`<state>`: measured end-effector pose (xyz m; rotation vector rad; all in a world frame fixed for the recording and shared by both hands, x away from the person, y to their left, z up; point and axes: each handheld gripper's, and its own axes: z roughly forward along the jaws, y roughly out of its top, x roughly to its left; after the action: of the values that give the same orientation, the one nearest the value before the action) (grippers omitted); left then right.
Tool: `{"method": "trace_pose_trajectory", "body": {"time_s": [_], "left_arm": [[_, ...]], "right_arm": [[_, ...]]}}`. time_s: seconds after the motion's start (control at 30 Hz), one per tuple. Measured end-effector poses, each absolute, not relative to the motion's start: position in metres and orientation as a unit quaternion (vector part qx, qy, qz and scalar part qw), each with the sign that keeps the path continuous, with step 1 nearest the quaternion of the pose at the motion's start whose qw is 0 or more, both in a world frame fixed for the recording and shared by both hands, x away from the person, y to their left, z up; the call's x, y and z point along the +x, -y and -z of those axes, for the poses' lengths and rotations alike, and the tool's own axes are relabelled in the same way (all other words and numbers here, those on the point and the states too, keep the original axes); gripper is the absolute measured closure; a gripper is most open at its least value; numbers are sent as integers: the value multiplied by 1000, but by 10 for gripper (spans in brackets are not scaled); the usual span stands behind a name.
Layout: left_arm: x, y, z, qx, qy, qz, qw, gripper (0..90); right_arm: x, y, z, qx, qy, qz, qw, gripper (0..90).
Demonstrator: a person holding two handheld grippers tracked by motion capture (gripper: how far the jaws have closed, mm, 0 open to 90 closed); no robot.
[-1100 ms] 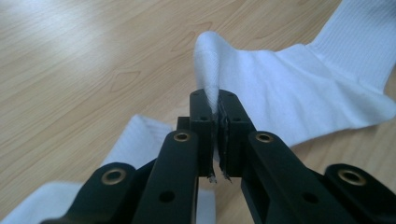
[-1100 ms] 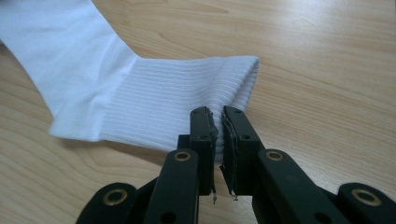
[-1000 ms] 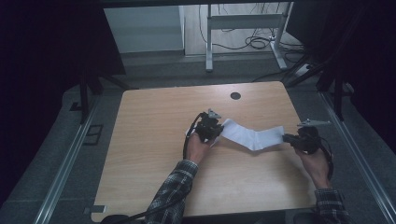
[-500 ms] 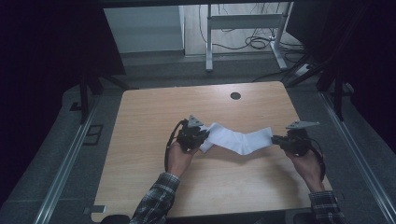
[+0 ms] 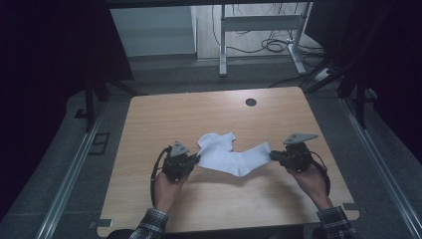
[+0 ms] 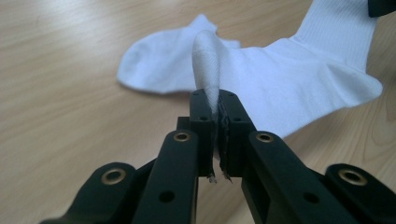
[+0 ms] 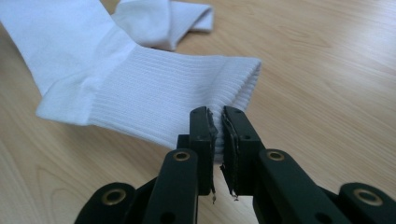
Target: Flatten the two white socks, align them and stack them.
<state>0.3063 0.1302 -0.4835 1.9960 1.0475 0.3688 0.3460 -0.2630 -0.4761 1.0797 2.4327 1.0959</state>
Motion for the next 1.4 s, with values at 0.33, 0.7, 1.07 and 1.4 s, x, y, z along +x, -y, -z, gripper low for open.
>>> {"method": "trace_pose_trajectory", "body": {"time_s": [0.33, 0.7, 1.07, 1.4], "left_arm": [[287, -149, 512, 798, -441, -135, 387, 848], [293, -148, 533, 800, -465, -121, 360, 711], [327, -140, 495, 796, -442, -157, 383, 585], [367, -108, 485, 803, -428, -141, 390, 637]], "right_arm": [[343, 233, 495, 351, -863, -345, 111, 815], [346, 229, 516, 344, -880, -311, 106, 753], [356, 261, 511, 373, -857, -328, 137, 633], [363, 285, 519, 389, -851, -319, 154, 586]]}}
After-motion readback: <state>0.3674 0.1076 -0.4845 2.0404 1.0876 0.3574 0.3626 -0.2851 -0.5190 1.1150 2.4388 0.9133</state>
